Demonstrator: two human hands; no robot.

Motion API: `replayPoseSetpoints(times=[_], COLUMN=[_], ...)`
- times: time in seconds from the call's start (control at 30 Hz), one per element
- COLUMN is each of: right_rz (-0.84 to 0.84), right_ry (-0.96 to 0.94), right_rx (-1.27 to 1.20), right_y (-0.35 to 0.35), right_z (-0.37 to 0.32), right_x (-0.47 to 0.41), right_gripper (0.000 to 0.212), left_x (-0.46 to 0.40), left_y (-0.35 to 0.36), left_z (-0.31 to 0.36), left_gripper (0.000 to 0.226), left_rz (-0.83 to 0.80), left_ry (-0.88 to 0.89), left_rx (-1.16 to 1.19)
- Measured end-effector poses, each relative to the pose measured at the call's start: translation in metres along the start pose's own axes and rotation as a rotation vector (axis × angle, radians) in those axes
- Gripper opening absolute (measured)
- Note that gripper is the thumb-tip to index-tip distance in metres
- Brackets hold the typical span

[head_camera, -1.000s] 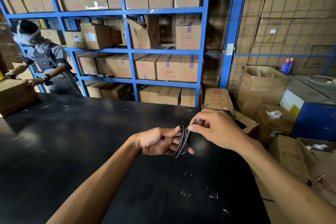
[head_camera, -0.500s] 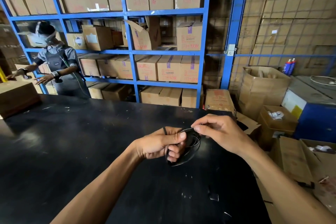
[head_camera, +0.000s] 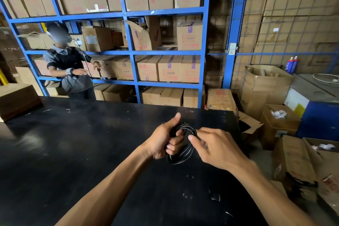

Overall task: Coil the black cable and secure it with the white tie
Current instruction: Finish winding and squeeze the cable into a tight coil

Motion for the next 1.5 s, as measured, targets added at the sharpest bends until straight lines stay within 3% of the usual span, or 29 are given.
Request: replayPoseSetpoints(times=[0.13, 0.23, 0.3, 0.37, 0.47, 0.6, 0.7, 0.8, 0.87, 0.93, 1.03, 1.2, 1.37, 1.5], right_rz=[-0.01, -0.243, -0.43, -0.358, -0.134, -0.275, -0.259, -0.132, -0.054, 0.028, 0.125, 0.166, 0.054, 0.136], right_ry=[0.169, 0.397, 0.475, 0.496, 0.49, 0.487, 0.499, 0.517, 0.51, 0.521, 0.545, 0.606, 0.5, 0.504], right_rx=[-0.312, -0.62, -0.87, -1.099, -1.123, -1.172, -1.21, -1.213, -1.21, -1.223, -1.218, -1.207, -0.952, -1.033], right_y=[0.007, 0.017, 0.018, 0.005, -0.004, 0.027, 0.038, 0.039, 0.037, 0.031, 0.026, 0.032, 0.032, 0.036], right_z=[0.016, 0.034, 0.04, 0.046, 0.052, 0.029, 0.02, 0.026, 0.033, 0.039, 0.044, 0.04, 0.027, 0.028], right_x=[0.001, 0.001, 0.003, -0.002, -0.013, -0.016, -0.018, -0.018, -0.016, -0.014, -0.01, -0.006, -0.005, -0.006], right_gripper=[0.037, 0.012, 0.027, 0.036, 0.036, 0.033, 0.036, 0.032, 0.02, 0.021, 0.024, 0.026, 0.051, 0.038], left_x=[0.001, 0.007, 0.014, 0.02, 0.028, 0.031, 0.03, 0.028, 0.023, 0.017, 0.009, 0.0, -0.003, -0.001], left_y=[0.0, 0.001, 0.005, 0.014, 0.032, 0.05, 0.05, 0.04, 0.027, 0.01, -0.007, -0.01, -0.008, -0.004], left_z=[-0.001, -0.001, -0.001, -0.001, 0.001, 0.006, 0.012, 0.015, 0.015, 0.014, 0.008, -0.005, -0.007, -0.004], left_gripper=[0.053, 0.053, 0.052, 0.049, 0.047, 0.048, 0.049, 0.048, 0.05, 0.052, 0.051, 0.048, 0.048, 0.049], left_rz=[0.001, -0.05, -0.119, -0.228, -0.374, -0.468, -0.479, -0.399, -0.263, -0.081, 0.133, 0.353, 0.452, 0.463], left_ry=[0.029, 0.044, 0.046, 0.04, 0.049, 0.047, 0.072, 0.102, 0.11, 0.112, 0.098, 0.039, 0.064, 0.138], left_rx=[-0.006, -0.014, -0.019, -0.008, -0.01, -0.035, -0.003, 0.074, 0.144, 0.195, 0.165, 0.045, 0.003, 0.069])
Point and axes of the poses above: each hand's wrist, its own x-axis away from the middle knuckle, its own y-axis out of the palm, z = x × y, the point moved 7 cm from there along -x, towards the middle knuckle, and after that the axes turned 12 degrees about -x, right-handed, at the moved point
